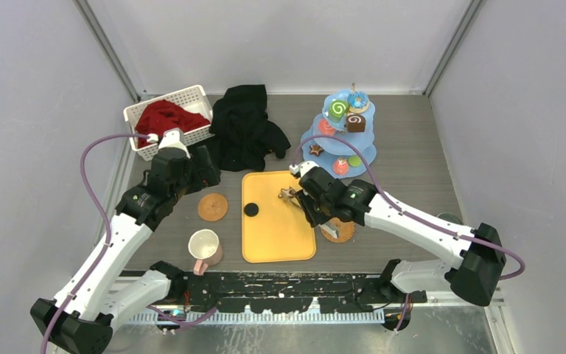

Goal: Serve the afternoon tea
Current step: Pick up the desert from the tray, then place the desert on the desert table.

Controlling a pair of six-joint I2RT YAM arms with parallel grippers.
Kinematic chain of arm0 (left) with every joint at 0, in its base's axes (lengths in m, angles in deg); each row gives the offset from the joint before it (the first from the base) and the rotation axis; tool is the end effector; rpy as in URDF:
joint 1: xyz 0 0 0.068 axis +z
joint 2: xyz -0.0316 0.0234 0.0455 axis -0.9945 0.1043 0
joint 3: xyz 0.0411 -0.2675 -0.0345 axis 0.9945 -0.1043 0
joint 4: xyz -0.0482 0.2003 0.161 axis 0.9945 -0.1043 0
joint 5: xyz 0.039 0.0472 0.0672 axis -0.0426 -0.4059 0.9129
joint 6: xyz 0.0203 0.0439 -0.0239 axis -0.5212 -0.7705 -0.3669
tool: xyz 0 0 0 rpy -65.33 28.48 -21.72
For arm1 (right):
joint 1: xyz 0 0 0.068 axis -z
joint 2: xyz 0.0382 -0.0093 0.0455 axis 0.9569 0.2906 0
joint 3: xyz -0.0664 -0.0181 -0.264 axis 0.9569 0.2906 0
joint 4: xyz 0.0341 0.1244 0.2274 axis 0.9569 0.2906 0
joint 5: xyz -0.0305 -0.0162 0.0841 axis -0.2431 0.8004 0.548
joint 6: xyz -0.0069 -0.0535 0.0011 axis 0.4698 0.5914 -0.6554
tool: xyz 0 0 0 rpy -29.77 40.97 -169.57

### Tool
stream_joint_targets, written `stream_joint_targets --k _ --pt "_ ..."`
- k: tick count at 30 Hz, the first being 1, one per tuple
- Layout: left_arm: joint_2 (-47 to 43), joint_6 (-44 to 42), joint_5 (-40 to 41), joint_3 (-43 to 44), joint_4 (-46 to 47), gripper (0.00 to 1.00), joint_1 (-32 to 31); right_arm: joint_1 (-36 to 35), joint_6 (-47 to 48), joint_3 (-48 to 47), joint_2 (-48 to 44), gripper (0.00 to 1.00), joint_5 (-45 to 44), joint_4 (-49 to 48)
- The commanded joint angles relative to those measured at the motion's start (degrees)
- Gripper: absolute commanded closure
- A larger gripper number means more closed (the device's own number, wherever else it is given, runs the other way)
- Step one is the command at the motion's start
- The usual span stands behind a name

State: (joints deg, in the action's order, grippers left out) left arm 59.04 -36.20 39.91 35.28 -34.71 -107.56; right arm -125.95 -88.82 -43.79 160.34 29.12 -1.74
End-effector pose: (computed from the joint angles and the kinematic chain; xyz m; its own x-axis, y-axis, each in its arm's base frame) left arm 0.1758 -0.0672 0.3280 -0.5440 -0.3556 -0.7600 -0.1195 0.9294 -0.3493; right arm 0.1514 0.1901 0.2662 -0.6909 -0.4731 -0.5467 -0.5703 0.8214 0.0100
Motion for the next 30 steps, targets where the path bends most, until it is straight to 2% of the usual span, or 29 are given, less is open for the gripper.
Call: stream_joint_targets --k 1,15,30 --pt "-0.3 -0.5 0.3 1.9 2.5 0.01 0.2 -0.4 0.4 -6.8 -3.5 0.75 -2.8 0.7" --pt "-0.6 -0.6 0.2 1.9 2.5 0.01 0.3 -0.1 0.3 -15.7 -9.5 0.78 -12.6 8.0" --pt "-1.0 -0.6 0.1 1.5 2.7 0.01 0.3 2.6 0.0 -26.7 -14.0 0.78 -18.6 14.6"
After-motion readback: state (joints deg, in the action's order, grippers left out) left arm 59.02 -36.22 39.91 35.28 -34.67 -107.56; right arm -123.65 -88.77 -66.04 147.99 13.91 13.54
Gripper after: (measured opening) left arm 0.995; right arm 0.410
